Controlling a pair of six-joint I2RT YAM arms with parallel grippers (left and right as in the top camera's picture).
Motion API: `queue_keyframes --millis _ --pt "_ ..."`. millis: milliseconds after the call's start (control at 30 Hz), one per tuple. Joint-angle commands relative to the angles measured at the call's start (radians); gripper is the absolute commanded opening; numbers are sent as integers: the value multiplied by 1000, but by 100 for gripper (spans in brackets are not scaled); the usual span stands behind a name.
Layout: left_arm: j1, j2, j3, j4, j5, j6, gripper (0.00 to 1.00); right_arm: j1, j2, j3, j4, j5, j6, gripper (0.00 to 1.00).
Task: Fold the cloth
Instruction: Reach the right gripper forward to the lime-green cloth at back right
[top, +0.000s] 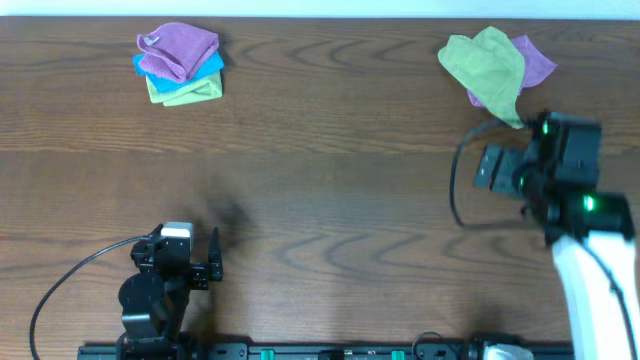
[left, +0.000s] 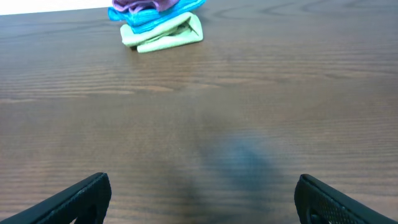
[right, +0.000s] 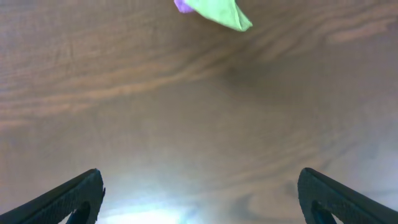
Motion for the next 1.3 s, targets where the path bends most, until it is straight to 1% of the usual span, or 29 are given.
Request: queue_keyframes --millis 0,133,200,300,400,500,633,800,1033,1267 --pt "-4 -6 -17 -5 -4 17 96 -7 130 103 5 26 30 99" --pt "-4 -6 -17 -5 -4 17 95 -7 300 200 126 -12 -14 99" --pt "-4 -6 -17 -5 -4 17 95 -7 364 206 249 -43 -20 99" --pt "-4 -6 -17 -5 -4 17 95 -6 421 206 392 -51 -20 99" --pt "-4 -6 -17 -5 -4 17 95 -7 440 206 451 -54 -32 99" --pt "-4 -6 -17 -5 -4 17 95 -7 476 206 549 -87 -104 99" --pt "-4 -6 -17 -5 -4 17 95 -12 566 206 650 -74 -121 98" --pt "-4 -6 -17 -5 -4 17 95 -26 680 206 736 -57 -121 96" --pt "-4 -6 -17 -5 -4 17 95 -50 791 206 865 -24 -117 93" --pt "-4 -6 -17 -5 -4 17 95 -83 864 211 979 -16 -82 84"
